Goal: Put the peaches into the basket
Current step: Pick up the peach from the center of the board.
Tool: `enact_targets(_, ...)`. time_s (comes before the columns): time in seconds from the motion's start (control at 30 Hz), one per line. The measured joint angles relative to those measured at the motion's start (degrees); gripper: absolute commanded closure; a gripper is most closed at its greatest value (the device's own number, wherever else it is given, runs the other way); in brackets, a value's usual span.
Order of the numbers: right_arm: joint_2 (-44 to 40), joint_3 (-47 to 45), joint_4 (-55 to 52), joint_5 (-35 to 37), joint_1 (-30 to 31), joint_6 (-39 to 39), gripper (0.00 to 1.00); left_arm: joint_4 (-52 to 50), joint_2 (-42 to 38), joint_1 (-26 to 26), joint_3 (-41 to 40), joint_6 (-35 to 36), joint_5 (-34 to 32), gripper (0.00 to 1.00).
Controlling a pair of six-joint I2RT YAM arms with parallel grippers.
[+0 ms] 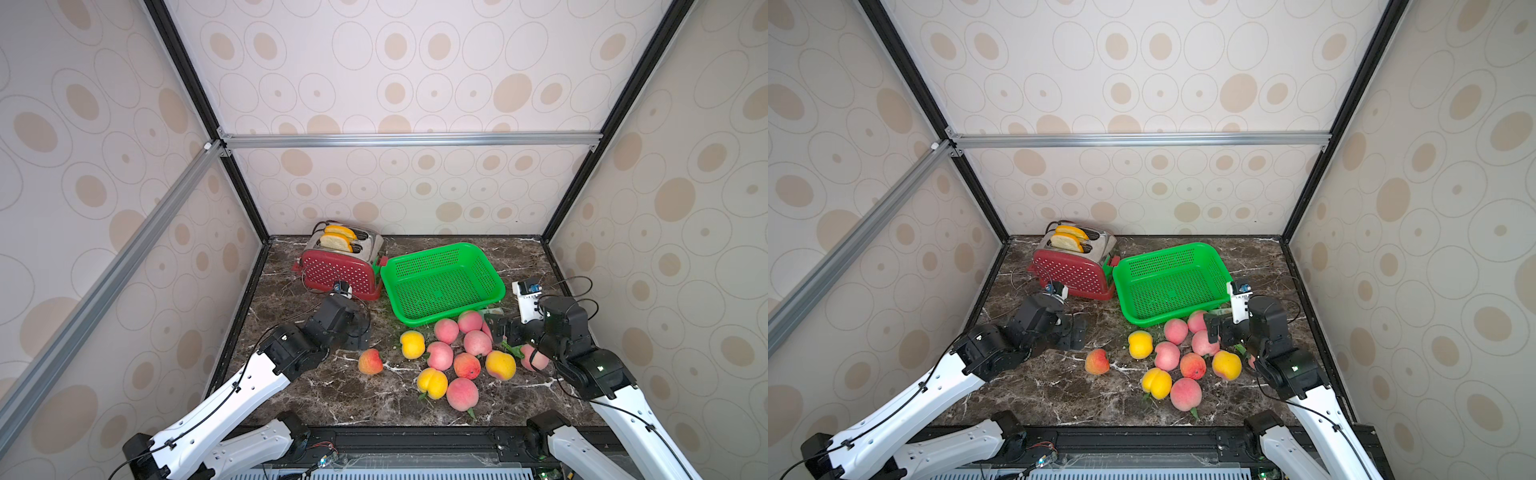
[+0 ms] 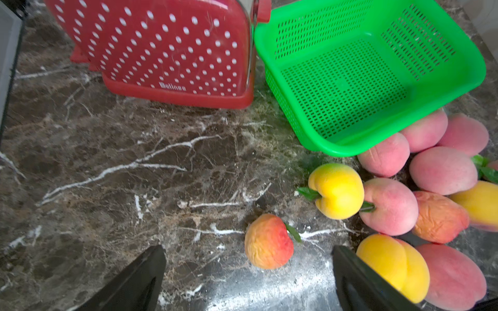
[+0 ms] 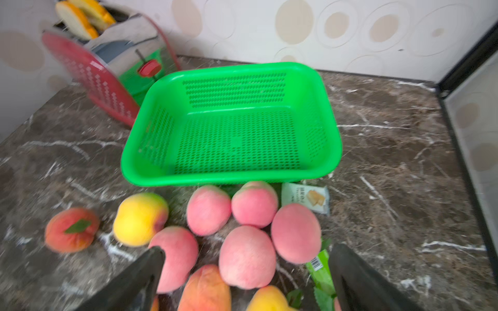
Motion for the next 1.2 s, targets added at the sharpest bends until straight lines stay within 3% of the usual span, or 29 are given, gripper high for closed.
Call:
enact_targets(0.3, -0.85, 1.2, -11.54, -0.76, 15.91, 3.76, 0.0, 0.57, 2.64, -7.34, -10.43, -6.75, 3.85, 0.01)
enact_targets(0.43, -0.63, 1.22, -12.48, -0.37, 23.87, 5.27, 0.0, 3.45, 6.82, -8.7, -12.37, -8.13, 4.76, 0.01)
enact_targets(0.6, -0.94, 0.55, -12.33, 0.76, 29.0, 8.26, 0.0, 6.93, 10.25, -9.01, -13.03, -8.98, 4.76, 0.01)
enact_targets(1.2, 2.97, -2.67, -7.67, 0.55, 31.82, 7.65, 0.0, 12.98, 22.75, -9.01, -13.03, -9.07, 1.95, 0.04)
